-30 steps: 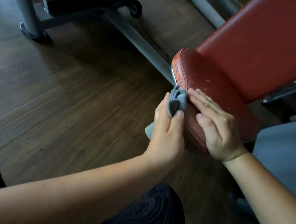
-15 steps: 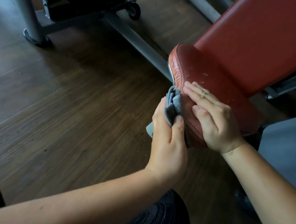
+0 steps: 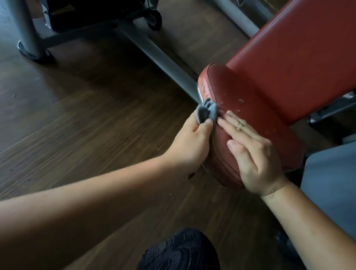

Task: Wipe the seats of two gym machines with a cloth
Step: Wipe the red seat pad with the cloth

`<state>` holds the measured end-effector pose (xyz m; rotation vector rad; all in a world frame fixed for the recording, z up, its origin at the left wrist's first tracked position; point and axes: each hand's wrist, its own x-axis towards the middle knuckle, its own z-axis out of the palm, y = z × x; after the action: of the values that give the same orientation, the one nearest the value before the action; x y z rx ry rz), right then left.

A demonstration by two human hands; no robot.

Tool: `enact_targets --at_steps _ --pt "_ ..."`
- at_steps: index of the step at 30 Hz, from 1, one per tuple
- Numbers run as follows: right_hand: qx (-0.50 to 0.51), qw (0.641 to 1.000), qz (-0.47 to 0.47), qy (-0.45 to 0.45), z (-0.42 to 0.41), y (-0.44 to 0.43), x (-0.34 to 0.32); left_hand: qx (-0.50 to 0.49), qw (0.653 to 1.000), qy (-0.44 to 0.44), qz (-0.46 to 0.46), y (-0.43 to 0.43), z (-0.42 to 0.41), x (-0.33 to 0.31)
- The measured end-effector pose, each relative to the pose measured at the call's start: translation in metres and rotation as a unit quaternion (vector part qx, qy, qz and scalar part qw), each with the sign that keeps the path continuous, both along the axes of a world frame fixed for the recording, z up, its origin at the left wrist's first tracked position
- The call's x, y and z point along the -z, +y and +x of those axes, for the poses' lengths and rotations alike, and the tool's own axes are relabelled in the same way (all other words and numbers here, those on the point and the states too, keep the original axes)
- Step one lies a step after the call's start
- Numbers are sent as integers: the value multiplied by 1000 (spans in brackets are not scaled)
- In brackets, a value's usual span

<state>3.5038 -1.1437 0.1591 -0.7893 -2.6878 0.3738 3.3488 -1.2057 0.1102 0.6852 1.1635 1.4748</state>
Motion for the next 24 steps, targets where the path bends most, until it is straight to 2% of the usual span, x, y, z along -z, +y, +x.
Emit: enact_targets --at_steps 4,7,11,16,20,24 --pt "-4 1000 2 -7 0 0 -1 7 1000 22 10 -22 10 -2" --pt "3 1000 3 -11 -3 -2 -2 33 998 54 -18 4 -10 -12" --pt "3 1000 3 -22 -4 -4 -5 23 995 47 -80 51 -25 -5" --pt "7 999 7 -54 -5 -5 -7 63 996 -6 -61 35 -29 4" --pt "18 997 8 -70 -4 -6 -8 43 995 -12 -85 36 -36 1" --pt "24 988 43 -146 -7 -10 -22 23 990 4 -137 26 -48 -25"
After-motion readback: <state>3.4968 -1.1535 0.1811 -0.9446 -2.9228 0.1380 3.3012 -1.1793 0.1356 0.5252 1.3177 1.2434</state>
